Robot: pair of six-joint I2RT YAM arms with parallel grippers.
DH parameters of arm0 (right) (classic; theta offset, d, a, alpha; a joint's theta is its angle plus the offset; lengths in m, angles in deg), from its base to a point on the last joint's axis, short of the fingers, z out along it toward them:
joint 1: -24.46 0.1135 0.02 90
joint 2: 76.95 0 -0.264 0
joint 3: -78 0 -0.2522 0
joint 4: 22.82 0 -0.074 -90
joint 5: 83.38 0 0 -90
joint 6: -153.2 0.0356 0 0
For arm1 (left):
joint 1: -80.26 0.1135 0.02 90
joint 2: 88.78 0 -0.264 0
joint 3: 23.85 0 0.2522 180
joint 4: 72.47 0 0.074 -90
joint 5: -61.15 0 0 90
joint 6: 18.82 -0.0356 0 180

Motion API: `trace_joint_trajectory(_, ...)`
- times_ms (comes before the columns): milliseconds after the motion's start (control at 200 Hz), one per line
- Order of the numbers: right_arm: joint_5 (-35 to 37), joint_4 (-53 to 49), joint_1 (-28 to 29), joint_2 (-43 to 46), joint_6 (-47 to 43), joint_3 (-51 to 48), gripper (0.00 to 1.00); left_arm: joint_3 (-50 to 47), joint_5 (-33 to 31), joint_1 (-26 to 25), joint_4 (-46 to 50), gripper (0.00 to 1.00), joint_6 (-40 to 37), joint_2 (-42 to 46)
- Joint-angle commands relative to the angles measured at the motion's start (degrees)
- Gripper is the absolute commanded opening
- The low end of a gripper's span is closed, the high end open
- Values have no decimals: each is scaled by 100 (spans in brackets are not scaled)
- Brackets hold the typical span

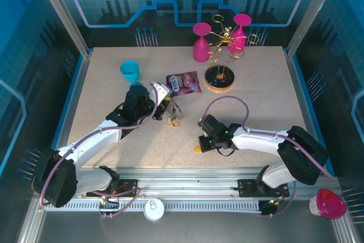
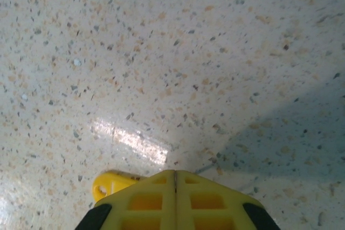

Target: Put the keys on the keyring

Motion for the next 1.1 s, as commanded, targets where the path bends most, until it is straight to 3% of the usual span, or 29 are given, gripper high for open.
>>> trace_joint_trajectory(0,-357,-461,-105,-104,-205,174,11,18,131,27,-109,0,-85,-11)
trace_joint_trajectory(210,-505,-707,-152,-203,-346,324,18,16,136,28,-93,0,-94,-3)
trace_joint_trajectory(1096,-752,-1852,-248,-683,-813,1089,22,22,144,29,-84,0,-111,7)
